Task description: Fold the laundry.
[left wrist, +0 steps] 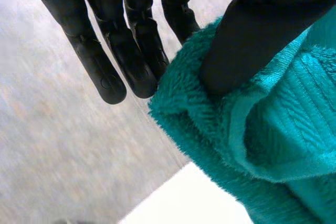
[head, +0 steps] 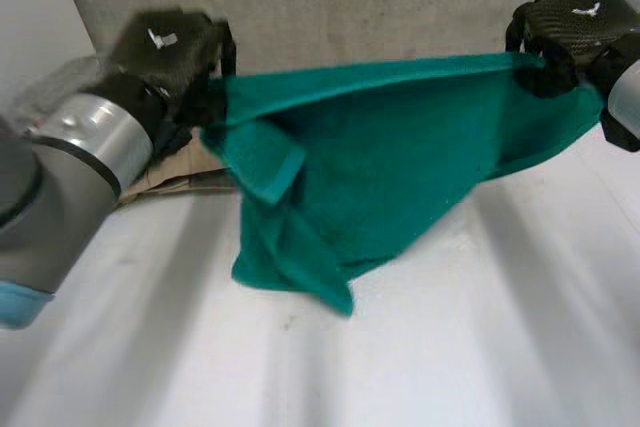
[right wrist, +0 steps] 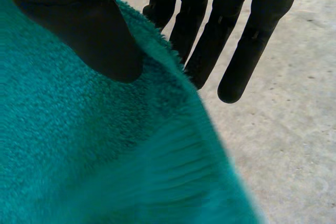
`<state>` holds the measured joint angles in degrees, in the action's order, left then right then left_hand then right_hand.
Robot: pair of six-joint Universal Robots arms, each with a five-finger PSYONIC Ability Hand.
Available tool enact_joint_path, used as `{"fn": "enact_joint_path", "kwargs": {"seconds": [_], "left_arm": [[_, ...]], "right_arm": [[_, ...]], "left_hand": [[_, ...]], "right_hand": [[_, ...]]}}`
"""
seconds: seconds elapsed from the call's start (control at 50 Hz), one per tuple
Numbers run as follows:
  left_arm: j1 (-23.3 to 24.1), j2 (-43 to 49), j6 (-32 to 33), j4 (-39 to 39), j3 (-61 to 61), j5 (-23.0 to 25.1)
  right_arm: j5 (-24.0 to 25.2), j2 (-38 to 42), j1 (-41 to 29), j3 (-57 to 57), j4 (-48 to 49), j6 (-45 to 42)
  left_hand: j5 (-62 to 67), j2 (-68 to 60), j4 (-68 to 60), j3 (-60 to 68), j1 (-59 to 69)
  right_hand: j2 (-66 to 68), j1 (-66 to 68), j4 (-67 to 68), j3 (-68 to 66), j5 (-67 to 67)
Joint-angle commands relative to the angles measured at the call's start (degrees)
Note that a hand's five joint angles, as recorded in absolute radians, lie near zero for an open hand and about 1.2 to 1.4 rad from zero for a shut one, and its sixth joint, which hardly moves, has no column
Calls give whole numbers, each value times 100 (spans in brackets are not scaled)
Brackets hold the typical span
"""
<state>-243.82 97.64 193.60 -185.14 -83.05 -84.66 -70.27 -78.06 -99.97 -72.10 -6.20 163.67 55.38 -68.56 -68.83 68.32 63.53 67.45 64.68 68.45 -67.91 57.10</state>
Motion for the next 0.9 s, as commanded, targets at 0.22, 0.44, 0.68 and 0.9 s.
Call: {"fn": "enact_joint_path", "kwargs": {"seconds": [0.22,0.44,0.68,0.9], "left_arm": [[80,2145,1241,-5,210,37],[308,1478,1031,-13,-299,-797],[423,800,-1271,101,-1266,-1264],[107,1450,-1940,180,-1319,-1088]], "right_arm": [[-1383,1223,-1077,-515,-400,-1267],[-1489,1241,-1033,-752,-233,-1258],[-1498,1241,-1024,-963,-14,-1250],[-1498,1241,-1024,-1042,13,-1249]], "left_hand": [[-587,905,932,-881,-402],[-2842,3160,3187,-3136,-2657],[-2102,2420,2447,-2397,-1918],[-2017,2335,2362,-2312,-1833]], "right_hand": [[1255,1532,1155,-1209,1290],[1255,1532,1155,-1209,1290],[1255,1532,1155,-1209,1290],[1255,1532,1155,-1209,1290]]}}
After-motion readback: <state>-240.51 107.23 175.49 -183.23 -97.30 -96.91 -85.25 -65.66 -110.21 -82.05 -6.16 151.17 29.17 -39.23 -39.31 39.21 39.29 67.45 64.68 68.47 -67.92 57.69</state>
